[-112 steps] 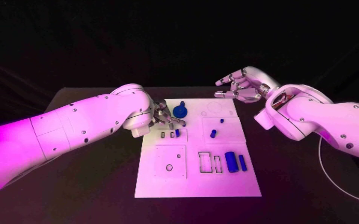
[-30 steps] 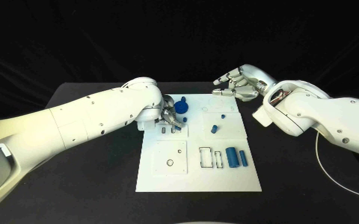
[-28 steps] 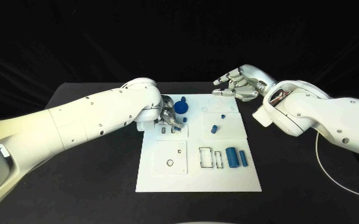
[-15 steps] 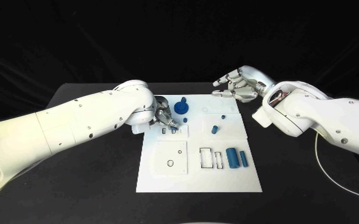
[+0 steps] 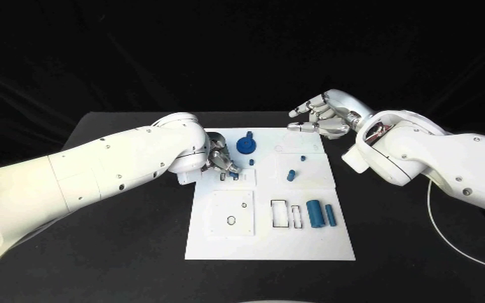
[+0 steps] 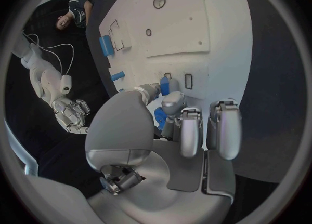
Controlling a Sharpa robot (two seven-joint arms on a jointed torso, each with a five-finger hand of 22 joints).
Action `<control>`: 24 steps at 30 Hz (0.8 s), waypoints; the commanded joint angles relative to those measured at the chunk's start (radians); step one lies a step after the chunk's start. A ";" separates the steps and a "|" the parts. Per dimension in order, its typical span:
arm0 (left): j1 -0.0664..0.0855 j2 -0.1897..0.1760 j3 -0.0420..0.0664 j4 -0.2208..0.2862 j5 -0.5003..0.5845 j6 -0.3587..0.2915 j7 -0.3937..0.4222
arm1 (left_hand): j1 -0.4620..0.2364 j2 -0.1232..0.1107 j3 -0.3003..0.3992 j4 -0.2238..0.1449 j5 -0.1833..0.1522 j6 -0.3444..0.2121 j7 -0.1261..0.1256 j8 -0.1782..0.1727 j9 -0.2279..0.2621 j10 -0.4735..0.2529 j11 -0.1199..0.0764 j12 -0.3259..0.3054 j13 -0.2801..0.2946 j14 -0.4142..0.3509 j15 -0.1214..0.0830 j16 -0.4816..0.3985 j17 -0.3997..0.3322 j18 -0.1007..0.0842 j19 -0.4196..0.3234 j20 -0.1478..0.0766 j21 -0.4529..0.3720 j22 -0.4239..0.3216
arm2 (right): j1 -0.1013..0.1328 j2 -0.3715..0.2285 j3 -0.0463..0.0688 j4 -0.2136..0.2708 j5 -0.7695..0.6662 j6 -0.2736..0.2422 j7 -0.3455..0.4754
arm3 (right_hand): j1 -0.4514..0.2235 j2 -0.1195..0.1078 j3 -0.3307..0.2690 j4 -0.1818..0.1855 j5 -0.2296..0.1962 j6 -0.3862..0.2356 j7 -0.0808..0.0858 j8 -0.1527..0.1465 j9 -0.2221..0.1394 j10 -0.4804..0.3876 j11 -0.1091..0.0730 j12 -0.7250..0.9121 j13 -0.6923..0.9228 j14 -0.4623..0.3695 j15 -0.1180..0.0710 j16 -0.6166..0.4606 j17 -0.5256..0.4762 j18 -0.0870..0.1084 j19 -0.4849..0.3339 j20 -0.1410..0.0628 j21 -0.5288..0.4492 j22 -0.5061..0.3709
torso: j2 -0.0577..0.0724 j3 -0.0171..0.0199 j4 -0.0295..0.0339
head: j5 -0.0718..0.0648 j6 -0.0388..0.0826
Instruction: Assemble the parts on the task board
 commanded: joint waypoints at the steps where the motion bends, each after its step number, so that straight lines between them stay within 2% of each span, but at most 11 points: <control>1: -0.002 0.005 -0.003 0.000 -0.032 0.001 0.010 | -0.008 0.004 0.174 -0.169 0.005 0.004 -0.007 0.004 0.001 0.007 0.000 0.002 0.001 0.105 0.004 0.003 0.263 -0.012 0.074 0.001 0.003 0.190 | -0.001 0.001 0.000 0.001 -0.014 0.013 0.001 | 0.001 0.008 -0.004 0.000 0.003 0.010 0.000 0.001 0.001 0.004 -0.003 0.004 0.000 0.044 -0.003 -0.003 0.002 0.009 -0.004 0.000 -0.004 0.000 | 0.000 -0.0006 -0.0009 | 0.003 0.001; 17: -0.008 0.003 -0.009 0.001 -0.054 0.069 0.004 | -0.012 0.000 0.180 -0.180 0.007 0.004 -0.007 0.005 0.004 0.007 -0.001 0.001 -0.001 0.105 0.004 0.003 0.263 -0.012 0.074 0.000 0.002 0.189 | -0.001 0.001 0.000 0.002 -0.017 0.017 0.001 | 0.001 0.008 -0.004 0.000 0.003 0.010 0.000 0.001 0.001 0.004 -0.003 0.004 0.000 0.044 -0.003 -0.003 0.002 0.009 -0.004 0.000 -0.004 0.000 | 0.002 -0.0016 -0.0018 | 0.005 -0.003; 24: -0.008 0.006 -0.009 0.001 -0.054 0.076 0.003 | -0.013 -0.003 0.181 -0.183 0.007 0.005 -0.007 0.006 0.005 0.009 -0.001 0.002 0.000 0.105 0.003 0.003 0.263 -0.011 0.073 0.000 0.000 0.187 | -0.001 0.002 0.000 0.002 -0.017 0.017 0.001 | 0.000 0.008 -0.007 0.001 0.006 0.010 0.000 0.001 0.001 0.003 -0.003 0.004 -0.001 0.044 -0.003 -0.004 0.001 0.009 -0.003 0.000 -0.004 0.000 | 0.001 -0.0010 -0.0013 | 0.005 -0.003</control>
